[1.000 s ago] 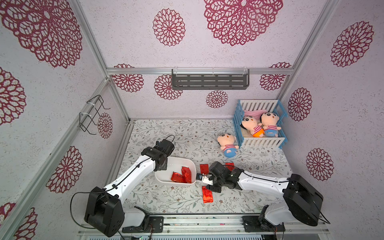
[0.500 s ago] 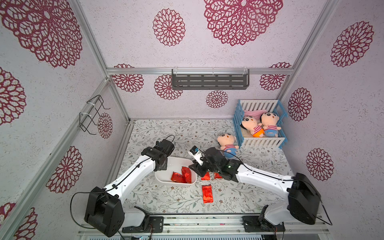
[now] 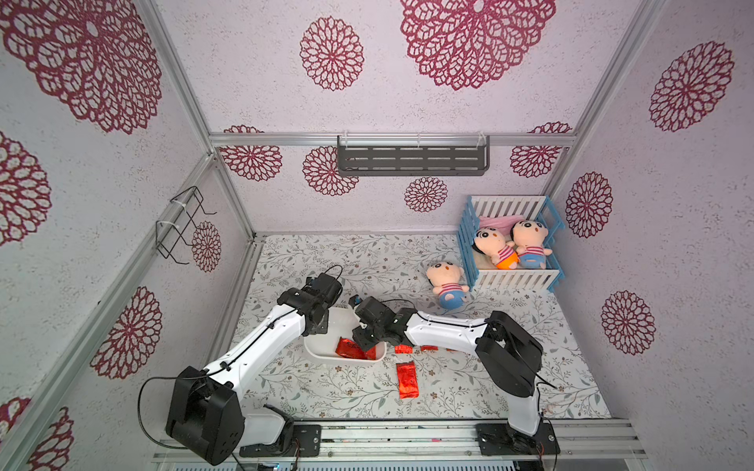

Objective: Take the tea bags out of the storage box
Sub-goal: Pick up the tea bag from the storage box.

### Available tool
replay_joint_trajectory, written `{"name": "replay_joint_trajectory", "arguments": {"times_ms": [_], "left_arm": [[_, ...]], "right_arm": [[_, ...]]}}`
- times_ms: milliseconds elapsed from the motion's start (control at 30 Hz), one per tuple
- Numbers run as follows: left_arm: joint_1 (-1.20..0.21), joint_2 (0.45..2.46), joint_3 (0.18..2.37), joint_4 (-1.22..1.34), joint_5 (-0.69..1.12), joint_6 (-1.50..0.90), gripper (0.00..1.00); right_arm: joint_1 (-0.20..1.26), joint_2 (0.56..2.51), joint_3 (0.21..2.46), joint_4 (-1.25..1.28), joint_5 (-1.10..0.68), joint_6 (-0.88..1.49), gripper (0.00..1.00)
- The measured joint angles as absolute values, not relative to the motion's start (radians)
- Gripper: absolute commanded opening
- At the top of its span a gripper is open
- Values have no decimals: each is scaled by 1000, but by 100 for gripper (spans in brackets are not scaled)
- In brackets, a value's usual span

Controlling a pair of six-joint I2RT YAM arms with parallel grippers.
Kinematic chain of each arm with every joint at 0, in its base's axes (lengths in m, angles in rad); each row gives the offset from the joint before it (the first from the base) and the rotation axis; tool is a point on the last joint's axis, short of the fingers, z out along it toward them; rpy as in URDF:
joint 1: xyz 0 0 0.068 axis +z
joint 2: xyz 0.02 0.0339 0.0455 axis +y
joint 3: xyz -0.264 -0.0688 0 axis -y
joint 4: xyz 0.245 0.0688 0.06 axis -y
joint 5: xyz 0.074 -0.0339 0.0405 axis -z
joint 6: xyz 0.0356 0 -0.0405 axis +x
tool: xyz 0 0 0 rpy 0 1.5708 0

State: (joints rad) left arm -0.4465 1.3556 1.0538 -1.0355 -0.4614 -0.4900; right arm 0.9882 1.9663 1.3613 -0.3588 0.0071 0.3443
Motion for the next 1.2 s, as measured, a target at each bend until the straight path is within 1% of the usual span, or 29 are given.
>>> {"name": "replay_joint_trajectory", "arguments": {"times_ms": [100, 200, 300, 367, 467, 833, 1033, 1200], "left_arm": [[-447, 1356, 1054, -1036, -461, -490, 0], [-447, 1356, 1054, -1036, -461, -490, 0], [-447, 1356, 1054, -1036, -461, -490, 0], [-447, 1356, 1054, -1036, -461, -490, 0], [-447, 1356, 1054, -1037, -459, -490, 0], [-447, 1356, 1054, -1037, -458, -490, 0], [-447, 1356, 1054, -1037, -457, -490, 0], [-447, 1356, 1054, -1037, -456, -490, 0]], "right_arm": [[1002, 1996, 1400, -408, 53, 353, 42], [1015, 2025, 1443, -451, 96, 360, 39], [1024, 2052, 1480, -493, 137, 367, 29], [1028, 2060, 1495, -517, 158, 372, 20], [1029, 2060, 1502, -537, 173, 379, 15], [1029, 2024, 1507, -543, 163, 379, 6], [1015, 1909, 1463, -525, 157, 386, 2], [980, 1782, 1394, -504, 149, 388, 2]]}}
